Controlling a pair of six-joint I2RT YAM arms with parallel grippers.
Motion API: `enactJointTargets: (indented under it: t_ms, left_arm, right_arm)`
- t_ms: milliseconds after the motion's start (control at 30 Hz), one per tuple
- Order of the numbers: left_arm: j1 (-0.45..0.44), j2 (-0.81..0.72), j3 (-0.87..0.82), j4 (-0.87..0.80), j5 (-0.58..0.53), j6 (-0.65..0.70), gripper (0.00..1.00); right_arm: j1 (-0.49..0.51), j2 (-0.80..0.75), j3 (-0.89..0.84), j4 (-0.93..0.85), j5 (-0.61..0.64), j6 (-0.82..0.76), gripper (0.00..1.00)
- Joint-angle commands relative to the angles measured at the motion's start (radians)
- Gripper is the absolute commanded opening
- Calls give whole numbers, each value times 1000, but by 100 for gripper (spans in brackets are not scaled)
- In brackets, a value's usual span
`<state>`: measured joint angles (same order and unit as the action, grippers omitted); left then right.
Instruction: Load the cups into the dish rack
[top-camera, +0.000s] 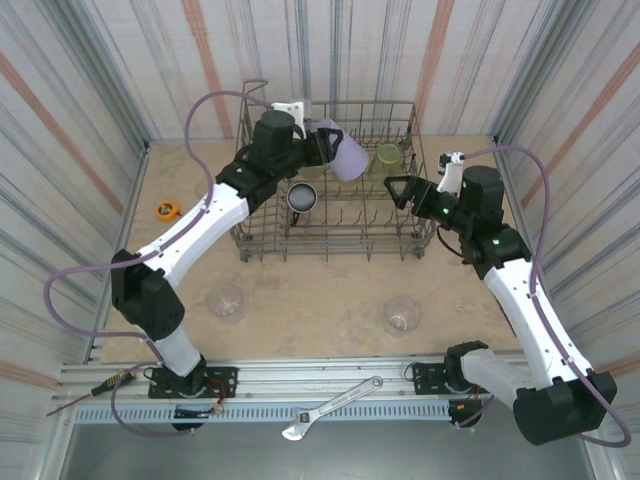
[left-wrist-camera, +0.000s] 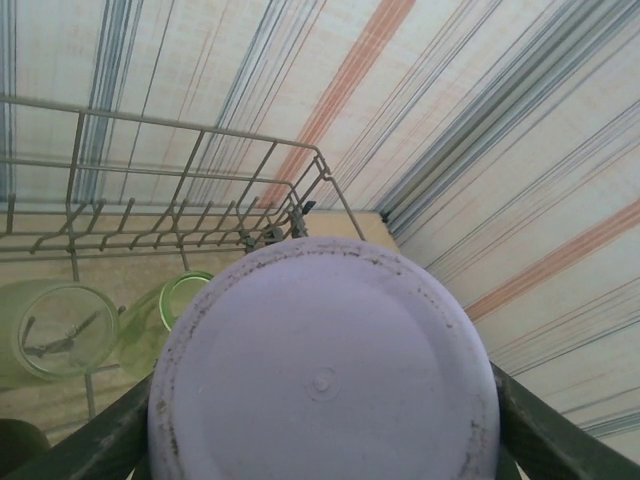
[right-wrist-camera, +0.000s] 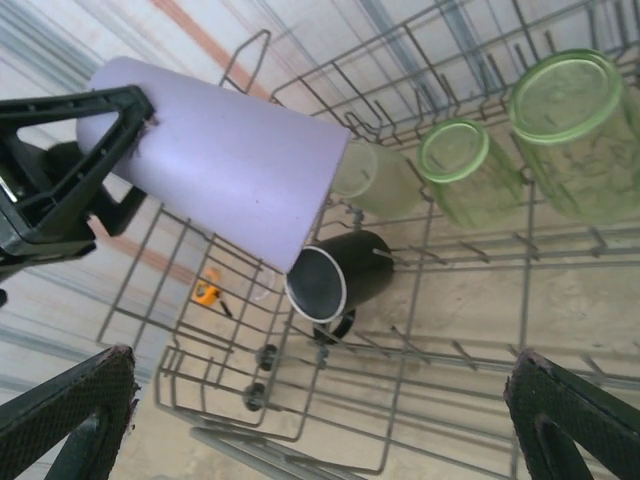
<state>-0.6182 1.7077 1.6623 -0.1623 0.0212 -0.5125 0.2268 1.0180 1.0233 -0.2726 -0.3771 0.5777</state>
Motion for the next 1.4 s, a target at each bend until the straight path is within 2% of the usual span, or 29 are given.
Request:
enactJointTargets:
  t_ms: [0,433,867,1200,1367]
  left_arm:
    - [-22,53,63,-66,-101,157,0]
    - [-56,208,167,-97,-173,270,0]
    - [-116,271,159,-13,-324,374,0]
    - [-126,285,101,59,-392,367,0]
    - [-130,297,82,79,-389,351,0]
  right_arm:
    - [-7,-21,-12,-62,29,-71,99]
    - [-8,-93,-28,-121,35,-144,99]
    - [-7,-119,-38,-140,40,-147,99]
    - [-9,-131,-42,-153,40,-149,99]
    - [-9,-140,-45,-157,40,-138,99]
